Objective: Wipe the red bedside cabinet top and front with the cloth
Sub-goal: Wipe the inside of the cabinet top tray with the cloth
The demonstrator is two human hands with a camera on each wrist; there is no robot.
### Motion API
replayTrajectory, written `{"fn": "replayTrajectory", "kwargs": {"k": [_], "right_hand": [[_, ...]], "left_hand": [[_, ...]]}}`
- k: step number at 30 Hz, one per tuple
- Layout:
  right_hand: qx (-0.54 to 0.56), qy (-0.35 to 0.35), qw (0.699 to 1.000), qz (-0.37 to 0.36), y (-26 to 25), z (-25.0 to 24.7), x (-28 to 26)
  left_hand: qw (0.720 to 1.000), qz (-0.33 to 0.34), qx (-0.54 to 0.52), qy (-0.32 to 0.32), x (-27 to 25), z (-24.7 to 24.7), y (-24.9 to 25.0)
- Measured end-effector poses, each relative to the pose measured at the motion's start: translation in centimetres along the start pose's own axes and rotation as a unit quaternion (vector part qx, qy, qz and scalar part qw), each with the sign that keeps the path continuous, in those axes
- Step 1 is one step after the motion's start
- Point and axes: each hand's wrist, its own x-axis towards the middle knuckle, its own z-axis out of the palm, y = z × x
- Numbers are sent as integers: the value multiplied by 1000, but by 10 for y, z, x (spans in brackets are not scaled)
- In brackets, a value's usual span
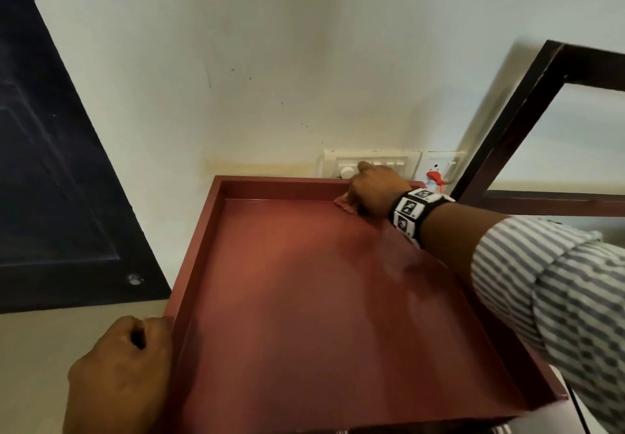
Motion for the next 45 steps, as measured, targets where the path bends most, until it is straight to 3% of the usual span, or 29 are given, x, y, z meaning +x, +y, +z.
{"fn": "replayTrajectory", "kwargs": {"k": [6,8,11,16,20,25,28,37,41,45], "right_hand": [[59,-96,970,216,47,0,-19],[92,-113,959,243,55,-3,-20],[161,-102,952,239,51,-14,-13],[207,59,955,203,25,-21,6],[151,0,975,164,14,-12,11],[59,-64,963,256,66,-12,-16],[43,-99,961,253,85,-14,-32],[87,-64,973,205,33,-5,-24],[39,-92,969,226,22,22,-15],[52,-173,957,229,25,31,-9]], "left_hand": [[1000,0,-3,-16,-1,-2,4],[1000,3,-13,-7,-2,-3,6],[1000,-5,-7,-17,2,-1,6],[1000,-10,3,-18,4,-1,4],[1000,-16,17,-6,7,1,4],[1000,-13,25,-7,6,2,4],[1000,-9,13,-2,6,1,3],[999,-16,28,6,11,5,-4],[1000,-10,26,7,12,5,-2],[1000,-10,26,-1,12,5,-7]]}}
